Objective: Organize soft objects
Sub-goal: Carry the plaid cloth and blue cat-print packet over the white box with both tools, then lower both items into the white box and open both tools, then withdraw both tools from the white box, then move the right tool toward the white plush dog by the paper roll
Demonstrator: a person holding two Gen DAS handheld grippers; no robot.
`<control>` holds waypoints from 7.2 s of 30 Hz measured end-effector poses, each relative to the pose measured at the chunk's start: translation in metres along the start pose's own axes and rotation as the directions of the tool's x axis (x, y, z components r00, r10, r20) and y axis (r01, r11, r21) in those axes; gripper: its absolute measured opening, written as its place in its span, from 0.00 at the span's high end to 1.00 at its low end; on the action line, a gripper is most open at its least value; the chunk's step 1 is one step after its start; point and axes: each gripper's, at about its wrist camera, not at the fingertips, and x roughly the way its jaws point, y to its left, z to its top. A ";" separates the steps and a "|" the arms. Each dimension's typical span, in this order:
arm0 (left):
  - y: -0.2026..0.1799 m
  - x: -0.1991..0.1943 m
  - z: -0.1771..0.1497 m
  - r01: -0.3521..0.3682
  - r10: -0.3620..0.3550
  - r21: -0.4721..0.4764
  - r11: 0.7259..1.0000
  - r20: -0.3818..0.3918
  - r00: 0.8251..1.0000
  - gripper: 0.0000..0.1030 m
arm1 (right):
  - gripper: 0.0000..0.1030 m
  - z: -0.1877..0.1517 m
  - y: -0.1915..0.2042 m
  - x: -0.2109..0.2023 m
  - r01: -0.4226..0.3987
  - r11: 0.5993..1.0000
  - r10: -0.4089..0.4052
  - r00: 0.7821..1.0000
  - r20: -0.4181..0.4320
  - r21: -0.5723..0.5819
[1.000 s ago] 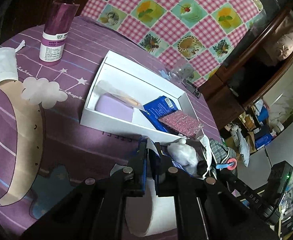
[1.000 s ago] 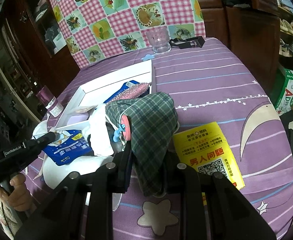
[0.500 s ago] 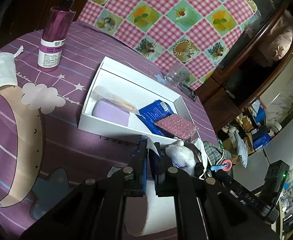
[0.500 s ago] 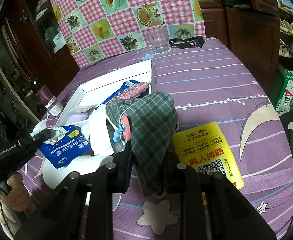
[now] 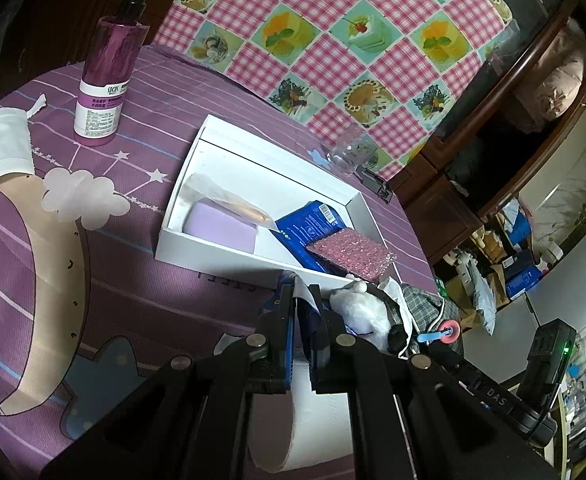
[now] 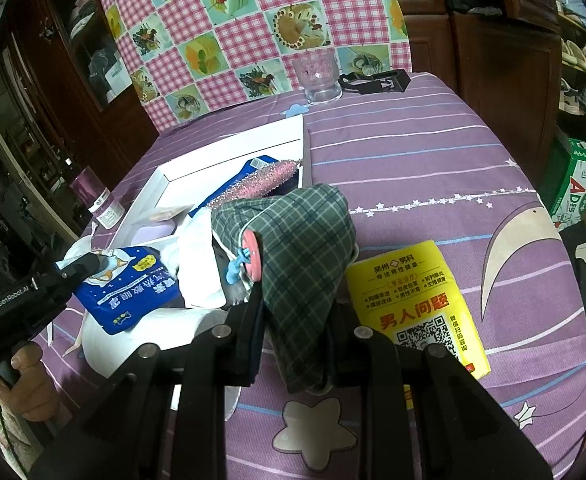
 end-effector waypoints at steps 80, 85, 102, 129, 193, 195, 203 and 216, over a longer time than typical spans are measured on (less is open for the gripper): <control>0.014 0.096 0.097 -0.039 0.037 -0.052 0.998 -0.026 0.999 0.98 | 0.75 0.125 0.036 0.130 -0.225 0.970 0.232 0.969 -0.084 0.089; 0.024 0.103 0.096 -0.087 0.081 -0.100 0.991 -0.068 0.994 0.97 | 0.71 0.128 0.031 0.129 -0.245 0.961 0.253 0.966 -0.048 0.128; 0.009 0.075 0.101 -0.046 0.047 -0.054 0.997 0.032 0.998 0.42 | 0.35 0.143 0.026 0.088 -0.258 0.956 0.243 0.964 0.111 0.141; -0.001 0.063 0.088 -0.133 0.132 0.007 0.991 0.055 0.990 0.42 | 0.35 0.142 0.051 0.073 -0.178 0.984 0.177 0.983 0.046 0.031; -0.042 0.032 0.012 -0.137 0.146 0.264 0.955 -0.013 0.989 0.42 | 0.36 0.046 0.010 0.007 0.171 0.985 -0.170 0.985 0.026 -0.025; -0.042 0.033 0.011 -0.138 0.148 0.267 0.954 -0.017 0.989 0.42 | 0.36 0.046 0.011 0.007 0.168 0.985 -0.167 0.986 0.020 -0.028; -0.048 0.039 0.005 -0.122 0.140 0.296 0.947 -0.041 0.989 0.42 | 0.36 0.042 0.012 0.006 0.157 0.987 -0.157 0.988 -0.001 -0.043; -0.055 0.042 -0.001 -0.127 0.151 0.329 0.936 -0.047 0.987 0.42 | 0.36 0.041 0.013 0.006 0.164 0.985 -0.165 0.986 -0.006 -0.061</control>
